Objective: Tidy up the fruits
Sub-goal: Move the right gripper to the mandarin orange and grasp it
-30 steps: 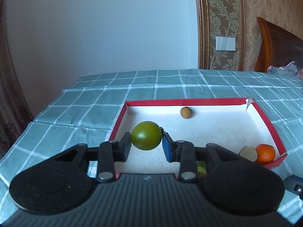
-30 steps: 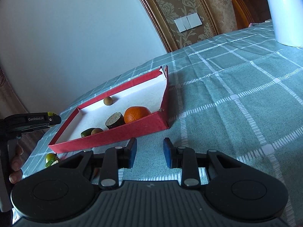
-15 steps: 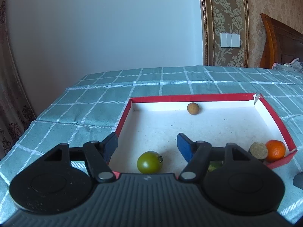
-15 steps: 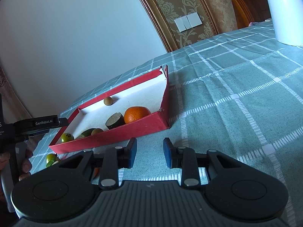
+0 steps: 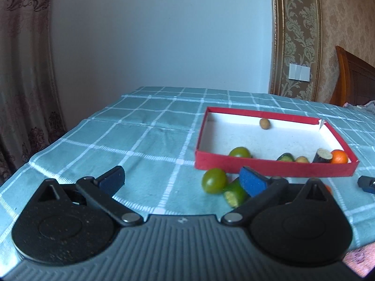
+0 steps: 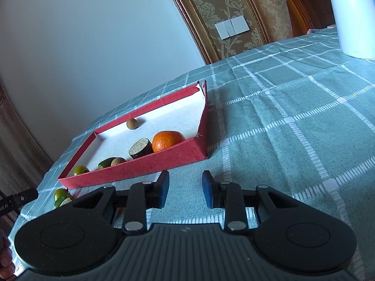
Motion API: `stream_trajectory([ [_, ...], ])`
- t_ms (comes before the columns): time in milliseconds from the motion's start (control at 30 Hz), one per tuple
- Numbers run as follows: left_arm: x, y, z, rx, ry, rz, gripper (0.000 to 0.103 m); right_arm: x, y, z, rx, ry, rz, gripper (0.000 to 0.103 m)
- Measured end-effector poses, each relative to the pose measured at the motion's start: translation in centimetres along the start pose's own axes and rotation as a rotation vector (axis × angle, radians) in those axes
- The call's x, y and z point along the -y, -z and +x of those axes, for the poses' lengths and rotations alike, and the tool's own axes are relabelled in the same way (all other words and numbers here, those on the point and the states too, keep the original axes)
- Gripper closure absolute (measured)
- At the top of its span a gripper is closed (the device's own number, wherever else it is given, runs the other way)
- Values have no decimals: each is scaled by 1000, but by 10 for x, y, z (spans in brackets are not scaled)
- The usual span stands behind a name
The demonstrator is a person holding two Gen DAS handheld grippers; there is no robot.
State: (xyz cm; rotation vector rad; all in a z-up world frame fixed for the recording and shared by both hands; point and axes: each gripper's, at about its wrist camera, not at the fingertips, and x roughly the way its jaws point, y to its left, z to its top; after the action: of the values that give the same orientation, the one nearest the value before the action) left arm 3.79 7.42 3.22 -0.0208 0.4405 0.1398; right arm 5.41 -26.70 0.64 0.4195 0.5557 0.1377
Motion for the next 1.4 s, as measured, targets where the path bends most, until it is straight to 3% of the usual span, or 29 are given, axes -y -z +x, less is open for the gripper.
stream_trajectory([
  [100,-11,13,4,4,-55,-6,0,-5,1,-1,7,16,-28,70],
  [133,-14,16,6,7,-71,-8,0,-8,1,-2,5,19,-50,62],
  [200,-19,18,10,-6,-79,-20,0,-18,2,-4,9,34,-101,28],
  [233,-21,18,9,-2,-68,-33,0,-24,4,-7,20,38,-132,25],
  [467,-22,19,14,-22,-50,-31,0,-75,15,-8,-29,-15,-315,25],
  [733,-33,19,18,-50,-35,-107,0,-113,20,12,-91,-29,-477,25],
  [1033,-33,20,18,-53,-25,-104,0,-123,28,36,-150,-36,-532,26],
  [1133,-34,20,18,-52,-24,-107,0,-122,29,41,-162,-34,-535,37],
  [1167,-34,20,18,-52,-24,-108,0,-122,29,43,-169,-35,-532,48],
  [1267,-33,20,18,-50,-23,-107,0,-120,29,43,-173,-58,-517,57],
  [1400,-33,20,19,-51,-26,-106,0,-123,31,41,-162,-53,-517,59],
])
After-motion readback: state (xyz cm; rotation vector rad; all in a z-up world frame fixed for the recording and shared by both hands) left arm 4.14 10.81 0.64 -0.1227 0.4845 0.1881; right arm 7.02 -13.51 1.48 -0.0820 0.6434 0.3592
